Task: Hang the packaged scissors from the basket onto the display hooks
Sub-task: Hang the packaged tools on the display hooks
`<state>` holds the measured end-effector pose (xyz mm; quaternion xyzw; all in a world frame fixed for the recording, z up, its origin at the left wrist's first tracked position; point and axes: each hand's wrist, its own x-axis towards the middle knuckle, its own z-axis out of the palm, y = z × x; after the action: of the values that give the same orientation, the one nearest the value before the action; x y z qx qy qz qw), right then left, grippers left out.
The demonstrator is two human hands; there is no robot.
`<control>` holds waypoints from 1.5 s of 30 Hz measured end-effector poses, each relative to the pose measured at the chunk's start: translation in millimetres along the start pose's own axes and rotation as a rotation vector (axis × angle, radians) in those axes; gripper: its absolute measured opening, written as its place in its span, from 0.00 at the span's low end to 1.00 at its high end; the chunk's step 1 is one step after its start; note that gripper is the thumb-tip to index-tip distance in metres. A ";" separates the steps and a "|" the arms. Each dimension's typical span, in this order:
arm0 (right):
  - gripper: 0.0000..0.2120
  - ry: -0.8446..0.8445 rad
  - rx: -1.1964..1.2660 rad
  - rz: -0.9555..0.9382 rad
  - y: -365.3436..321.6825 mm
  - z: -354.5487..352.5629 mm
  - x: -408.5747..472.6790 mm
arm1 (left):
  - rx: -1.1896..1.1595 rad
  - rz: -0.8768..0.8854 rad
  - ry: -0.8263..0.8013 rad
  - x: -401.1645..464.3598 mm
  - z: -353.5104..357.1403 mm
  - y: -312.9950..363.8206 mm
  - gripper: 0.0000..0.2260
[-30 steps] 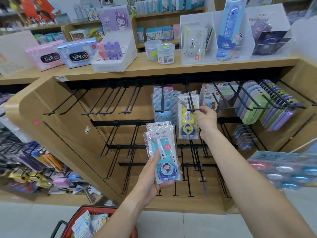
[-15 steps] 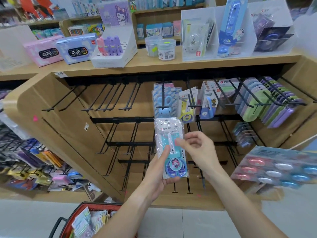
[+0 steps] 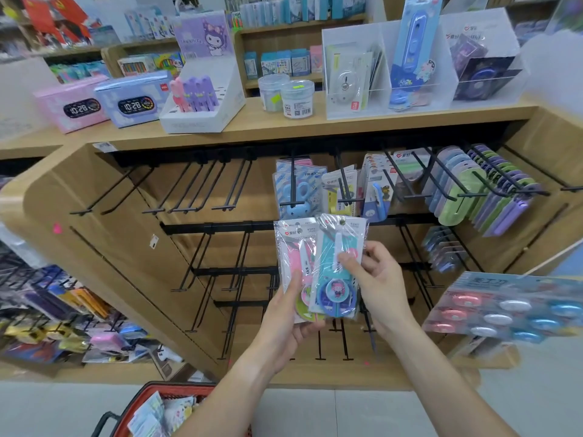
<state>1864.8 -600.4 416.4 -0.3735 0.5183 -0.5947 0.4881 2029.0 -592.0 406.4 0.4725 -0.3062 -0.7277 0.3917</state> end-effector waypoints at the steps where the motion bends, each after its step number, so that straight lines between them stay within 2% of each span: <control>1: 0.12 0.014 0.013 -0.008 -3.7 -1.4 2.6 | -0.009 -0.001 0.003 0.3 -2.1 0.1 0.26; 10: 0.10 0.072 -0.007 -0.010 -16.9 -5.2 27.1 | -0.093 -0.005 0.013 -1.1 -17.4 -4.1 0.24; 17: 0.09 0.191 -0.075 0.004 -15.2 4.7 76.4 | -0.059 0.011 -0.008 -2.8 -14.8 -1.0 0.26; 24: 0.16 0.252 -0.142 0.108 -4.1 12.7 149.6 | -0.055 0.020 -0.024 -0.4 -8.3 0.7 0.24; 29: 0.20 0.375 -0.259 -0.011 -4.7 -0.5 114.7 | -0.044 0.028 -0.040 0.2 -4.1 -0.2 0.25; 30: 0.19 0.398 -0.284 -0.054 -5.6 -3.0 99.7 | -0.041 0.029 -0.040 0.9 -3.0 -0.8 0.25; 31: 0.16 0.382 -0.280 -0.093 -7.1 -4.0 82.5 | -0.038 0.029 -0.041 1.3 -1.4 -1.2 0.24; 33: 0.12 0.230 -0.239 -0.120 -8.5 -2.1 47.2 | -0.022 0.024 -0.043 2.6 2.5 -2.5 0.23; 36: 0.17 0.028 -0.248 -0.049 -3.2 3.7 16.4 | 0.032 0.023 -0.029 6.0 8.4 -6.3 0.25; 45: 0.12 -0.034 -0.114 -0.053 1.2 -6.9 9.5 | -0.025 0.028 -0.023 2.5 14.5 -5.0 0.23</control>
<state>1856.2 -607.8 413.3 -0.4242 0.5329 -0.5704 0.4590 2013.6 -590.5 406.6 0.4547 -0.3081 -0.7315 0.4040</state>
